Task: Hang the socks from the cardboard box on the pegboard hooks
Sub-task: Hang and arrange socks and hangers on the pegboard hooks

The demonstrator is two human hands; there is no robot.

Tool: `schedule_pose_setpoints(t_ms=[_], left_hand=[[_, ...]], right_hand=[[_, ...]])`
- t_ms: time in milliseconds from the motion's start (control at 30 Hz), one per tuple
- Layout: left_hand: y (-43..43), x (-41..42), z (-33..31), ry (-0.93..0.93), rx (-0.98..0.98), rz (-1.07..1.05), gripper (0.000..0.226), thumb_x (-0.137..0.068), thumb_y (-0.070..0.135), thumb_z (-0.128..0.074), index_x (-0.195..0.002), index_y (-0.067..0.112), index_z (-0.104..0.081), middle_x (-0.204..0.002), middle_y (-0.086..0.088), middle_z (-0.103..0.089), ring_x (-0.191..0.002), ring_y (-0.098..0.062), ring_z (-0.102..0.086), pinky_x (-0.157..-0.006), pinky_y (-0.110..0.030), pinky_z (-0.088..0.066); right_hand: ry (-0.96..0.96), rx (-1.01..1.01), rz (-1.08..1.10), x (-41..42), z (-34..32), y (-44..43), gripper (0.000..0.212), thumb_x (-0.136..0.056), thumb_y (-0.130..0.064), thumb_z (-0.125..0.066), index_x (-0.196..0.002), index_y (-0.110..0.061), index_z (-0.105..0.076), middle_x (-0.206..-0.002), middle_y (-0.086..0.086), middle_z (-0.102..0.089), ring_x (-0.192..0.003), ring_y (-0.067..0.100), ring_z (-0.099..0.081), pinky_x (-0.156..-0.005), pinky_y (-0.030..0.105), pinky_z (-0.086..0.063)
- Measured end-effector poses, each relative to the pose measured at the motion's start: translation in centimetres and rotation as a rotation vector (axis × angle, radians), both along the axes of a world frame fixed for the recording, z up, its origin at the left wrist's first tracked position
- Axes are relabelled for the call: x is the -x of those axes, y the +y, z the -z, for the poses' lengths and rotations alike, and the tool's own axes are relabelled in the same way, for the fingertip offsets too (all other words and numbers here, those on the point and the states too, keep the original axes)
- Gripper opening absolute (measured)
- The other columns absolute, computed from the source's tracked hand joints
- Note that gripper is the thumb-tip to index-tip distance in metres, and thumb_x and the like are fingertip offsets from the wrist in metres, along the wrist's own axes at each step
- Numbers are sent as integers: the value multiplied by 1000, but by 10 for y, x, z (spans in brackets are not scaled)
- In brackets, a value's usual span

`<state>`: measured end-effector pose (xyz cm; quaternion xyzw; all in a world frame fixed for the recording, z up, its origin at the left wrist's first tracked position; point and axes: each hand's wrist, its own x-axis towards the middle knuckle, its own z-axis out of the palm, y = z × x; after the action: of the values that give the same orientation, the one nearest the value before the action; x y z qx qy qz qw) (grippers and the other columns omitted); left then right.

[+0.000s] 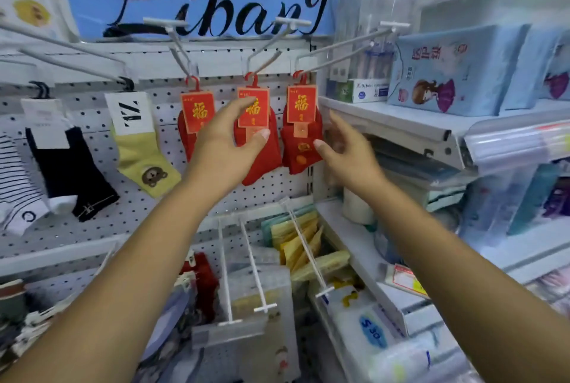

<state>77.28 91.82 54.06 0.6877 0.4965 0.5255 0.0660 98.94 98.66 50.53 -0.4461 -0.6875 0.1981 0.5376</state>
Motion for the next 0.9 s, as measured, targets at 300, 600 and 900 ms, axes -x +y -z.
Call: schedule_pose_setpoints(t_ms=[300,600,900], left_hand=[[-96,27,74,71,72,4,49,-94,43,-67,-141,39,-53,-145,28,-47,-125,29,-32,-99,6,-22],[-228,5,198,-171,366,-88,39,-84,59,-61,-123,56,-60,-127,49,-50,-120,28,-41,-91,5,-32],[-365,-38,306,-138,712,-210,36,-90,20,-75,-126,20,-68,-133,13,-62,-127,-5,-54,-107,-21,-40]], right_hand=[[-137,52,34,4,67,-116,61,-95,-43,-64,-150,-31,-42,-150,-12,-48,-136,0,-43,-111,23,-38],[-82,299,-31,-17,206,-267,53,-90,-51,-65,-138,-32,-54,-137,-19,-56,-127,1,-53,-104,35,-48],[-232,697,-194,-63,311,-400,51,-91,-38,-67,-139,-30,-53,-136,-18,-55,-122,-4,-53,-104,32,-48]])
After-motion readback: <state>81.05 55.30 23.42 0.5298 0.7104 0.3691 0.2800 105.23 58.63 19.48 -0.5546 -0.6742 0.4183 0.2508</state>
